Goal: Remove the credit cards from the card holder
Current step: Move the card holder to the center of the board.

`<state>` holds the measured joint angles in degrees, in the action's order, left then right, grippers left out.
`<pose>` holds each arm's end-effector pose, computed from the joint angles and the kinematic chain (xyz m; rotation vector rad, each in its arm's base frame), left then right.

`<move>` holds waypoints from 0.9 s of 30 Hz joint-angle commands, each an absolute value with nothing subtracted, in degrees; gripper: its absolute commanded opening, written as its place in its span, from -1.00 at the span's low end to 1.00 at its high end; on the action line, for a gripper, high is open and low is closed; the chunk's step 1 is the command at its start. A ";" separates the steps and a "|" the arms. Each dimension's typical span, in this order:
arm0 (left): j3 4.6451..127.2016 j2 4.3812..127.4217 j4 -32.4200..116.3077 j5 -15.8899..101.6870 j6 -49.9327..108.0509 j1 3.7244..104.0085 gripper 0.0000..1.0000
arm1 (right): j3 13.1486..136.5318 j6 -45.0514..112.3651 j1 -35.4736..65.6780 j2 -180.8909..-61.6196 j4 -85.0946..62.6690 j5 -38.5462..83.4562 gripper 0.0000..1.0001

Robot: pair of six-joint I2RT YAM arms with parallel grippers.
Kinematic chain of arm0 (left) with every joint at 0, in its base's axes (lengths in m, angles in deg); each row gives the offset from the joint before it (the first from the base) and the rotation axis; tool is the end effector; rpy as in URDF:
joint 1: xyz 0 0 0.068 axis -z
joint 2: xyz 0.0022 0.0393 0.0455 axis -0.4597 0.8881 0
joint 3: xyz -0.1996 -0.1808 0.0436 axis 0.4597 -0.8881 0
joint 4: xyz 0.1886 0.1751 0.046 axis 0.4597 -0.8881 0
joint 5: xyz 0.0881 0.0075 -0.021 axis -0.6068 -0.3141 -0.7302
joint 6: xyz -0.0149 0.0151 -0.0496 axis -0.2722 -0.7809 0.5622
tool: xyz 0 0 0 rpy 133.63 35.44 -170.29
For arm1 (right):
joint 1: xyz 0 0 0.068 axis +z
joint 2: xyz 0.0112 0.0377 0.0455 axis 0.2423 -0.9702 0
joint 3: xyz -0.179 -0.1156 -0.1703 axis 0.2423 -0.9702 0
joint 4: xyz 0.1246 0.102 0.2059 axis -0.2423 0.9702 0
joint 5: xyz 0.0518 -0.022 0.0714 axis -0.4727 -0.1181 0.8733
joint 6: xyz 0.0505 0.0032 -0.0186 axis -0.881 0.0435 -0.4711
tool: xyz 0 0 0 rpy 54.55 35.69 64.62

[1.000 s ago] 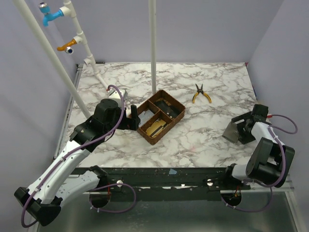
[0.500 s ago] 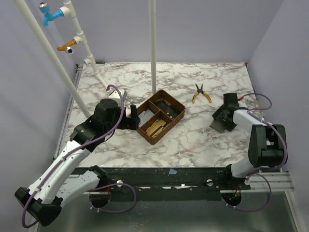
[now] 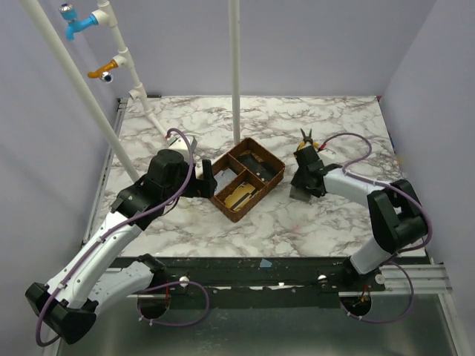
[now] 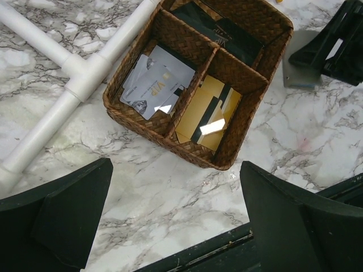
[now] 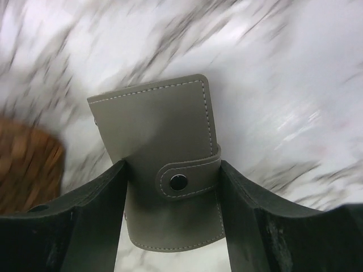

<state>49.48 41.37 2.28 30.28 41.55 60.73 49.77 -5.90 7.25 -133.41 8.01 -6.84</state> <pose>0.1557 -0.0992 0.3396 0.1315 2.1784 -0.4999 0.2891 0.0984 0.1601 0.6676 2.4516 -0.0573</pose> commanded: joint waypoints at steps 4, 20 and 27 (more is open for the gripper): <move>47.18 43.05 2.13 32.37 46.18 60.50 0.97 | 41.86 -15.07 26.58 -129.86 18.88 -1.79 0.09; 34.19 46.04 12.65 40.59 57.43 69.79 0.95 | 36.63 -25.31 45.74 -114.78 24.63 -3.08 0.48; 31.86 49.07 17.93 41.08 62.73 74.44 0.70 | 41.40 -24.20 45.86 -110.29 31.73 -9.20 0.55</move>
